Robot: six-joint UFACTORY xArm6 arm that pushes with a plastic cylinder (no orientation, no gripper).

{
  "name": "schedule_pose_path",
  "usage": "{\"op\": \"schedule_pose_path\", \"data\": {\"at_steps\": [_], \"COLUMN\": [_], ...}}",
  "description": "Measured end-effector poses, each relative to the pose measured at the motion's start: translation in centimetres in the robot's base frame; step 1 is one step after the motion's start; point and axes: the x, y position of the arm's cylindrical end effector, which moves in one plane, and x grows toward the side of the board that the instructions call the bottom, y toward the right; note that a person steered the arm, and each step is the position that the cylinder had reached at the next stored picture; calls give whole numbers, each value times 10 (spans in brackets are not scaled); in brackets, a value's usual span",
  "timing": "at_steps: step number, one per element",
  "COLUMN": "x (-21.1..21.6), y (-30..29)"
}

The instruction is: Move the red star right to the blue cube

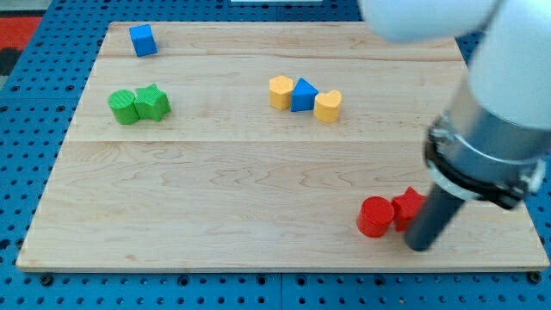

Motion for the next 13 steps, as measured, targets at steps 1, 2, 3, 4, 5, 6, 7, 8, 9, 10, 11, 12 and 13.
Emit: {"op": "schedule_pose_path", "data": {"at_steps": [1,2,3,4,5,6,7,8,9,10,11,12,13], "x": [-41,-87,-73,-134,-154,-128,-127,-156,-197,-236,-195,-180,-194], "y": [-4,-2,39,14,-10,24,-5,-43,-44,-44,2,15,50]}}
